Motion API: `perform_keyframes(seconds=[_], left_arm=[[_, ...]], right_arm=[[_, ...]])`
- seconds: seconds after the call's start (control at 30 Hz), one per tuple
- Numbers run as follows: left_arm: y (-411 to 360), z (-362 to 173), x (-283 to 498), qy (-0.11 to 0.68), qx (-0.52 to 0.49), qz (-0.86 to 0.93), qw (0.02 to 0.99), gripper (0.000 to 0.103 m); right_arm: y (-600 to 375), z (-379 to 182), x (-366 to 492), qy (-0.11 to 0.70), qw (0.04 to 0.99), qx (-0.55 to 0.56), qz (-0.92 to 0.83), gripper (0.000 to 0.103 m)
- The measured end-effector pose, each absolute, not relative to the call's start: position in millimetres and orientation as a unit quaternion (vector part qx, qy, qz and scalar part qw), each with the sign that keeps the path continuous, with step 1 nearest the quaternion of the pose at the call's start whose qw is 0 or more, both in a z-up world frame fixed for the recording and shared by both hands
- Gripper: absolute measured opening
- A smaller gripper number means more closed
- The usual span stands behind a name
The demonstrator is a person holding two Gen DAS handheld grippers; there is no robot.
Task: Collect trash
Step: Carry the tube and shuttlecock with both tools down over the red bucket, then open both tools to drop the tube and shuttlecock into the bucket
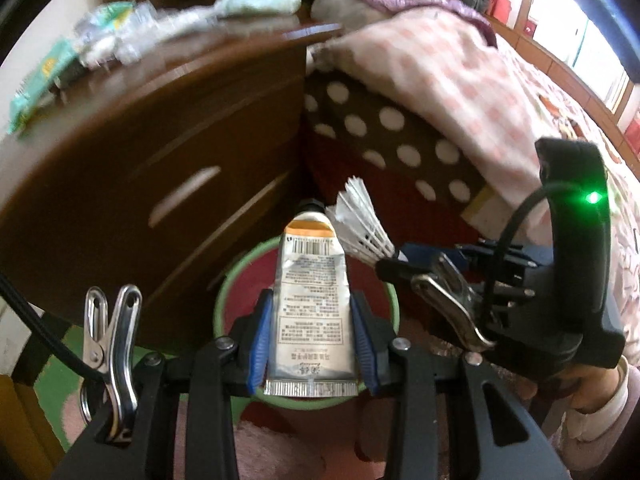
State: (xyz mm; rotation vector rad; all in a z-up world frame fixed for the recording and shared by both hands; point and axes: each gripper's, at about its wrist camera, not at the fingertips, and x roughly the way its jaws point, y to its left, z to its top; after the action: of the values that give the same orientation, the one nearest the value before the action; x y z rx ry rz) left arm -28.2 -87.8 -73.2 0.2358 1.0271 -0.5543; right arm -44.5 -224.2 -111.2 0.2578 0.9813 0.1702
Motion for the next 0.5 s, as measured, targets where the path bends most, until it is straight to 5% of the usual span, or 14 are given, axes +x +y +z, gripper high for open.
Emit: perform_keyframes(seconds=[0.5], left_arm=[[-92,-170,8,0.558,0.093,-0.233,0.791,0.039]], right_arm=[[-238,-152,-41,0.505,0.848,0.149,0.055,0.027]])
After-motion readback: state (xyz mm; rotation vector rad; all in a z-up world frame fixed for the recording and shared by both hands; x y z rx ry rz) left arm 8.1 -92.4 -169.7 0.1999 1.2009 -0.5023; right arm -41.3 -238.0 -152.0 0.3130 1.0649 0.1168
